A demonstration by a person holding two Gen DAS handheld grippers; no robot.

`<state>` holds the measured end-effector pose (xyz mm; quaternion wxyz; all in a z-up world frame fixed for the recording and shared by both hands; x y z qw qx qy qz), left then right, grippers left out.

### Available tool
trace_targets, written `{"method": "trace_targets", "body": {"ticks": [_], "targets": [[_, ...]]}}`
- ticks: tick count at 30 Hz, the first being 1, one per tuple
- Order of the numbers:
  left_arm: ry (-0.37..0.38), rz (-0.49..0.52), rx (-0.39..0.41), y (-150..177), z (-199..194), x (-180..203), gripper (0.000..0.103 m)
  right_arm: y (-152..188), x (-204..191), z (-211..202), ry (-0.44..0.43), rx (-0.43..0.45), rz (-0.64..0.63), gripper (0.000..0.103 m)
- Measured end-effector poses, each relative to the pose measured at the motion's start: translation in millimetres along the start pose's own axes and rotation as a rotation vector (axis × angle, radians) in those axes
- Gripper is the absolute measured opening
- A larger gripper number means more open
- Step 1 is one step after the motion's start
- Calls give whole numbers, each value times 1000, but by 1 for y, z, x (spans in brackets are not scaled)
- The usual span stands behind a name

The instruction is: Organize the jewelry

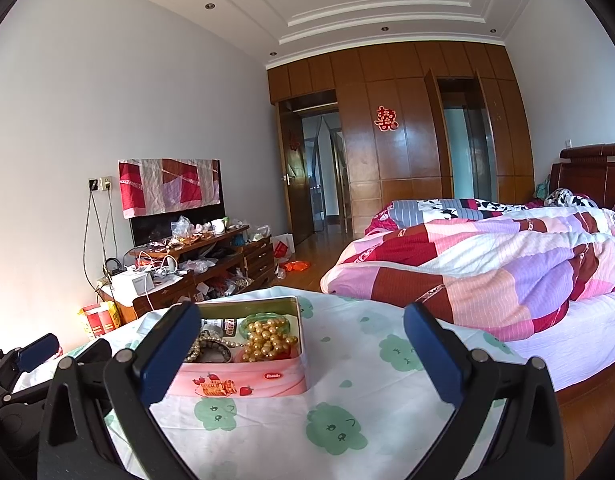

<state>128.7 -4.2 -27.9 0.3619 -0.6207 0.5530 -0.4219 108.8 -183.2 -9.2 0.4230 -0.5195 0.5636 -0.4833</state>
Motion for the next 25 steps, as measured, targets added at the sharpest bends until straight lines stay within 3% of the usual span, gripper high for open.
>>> {"method": "trace_targets", "body": {"ticks": [6,8,11,15,25], "targets": [[23,0,3,0,-5,1,67,0,0,0,-1,0,0,103],[13,-5,-8,1,-3,0,75,0,1,0,0,0,-1,103],[8,-20,-25,1,1,-4,79,0,1,0,0,0,1,103],[40,-42,-45,5,3,-2,80,0,2,0,1,-2,0,103],[0,-33,-43,7,4,0,80,4,14,2,15,-15,17,103]]}}
Point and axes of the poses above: each gripper's, at about its wrist camera, not at the fingertips, and z roughly the way its jaws point, x to its right, y to its underside, the point moved 6 cm from there along z, roughly the way its jaws point, and after that the axes turned 7 degrees about -z, right-handed, at the moved point
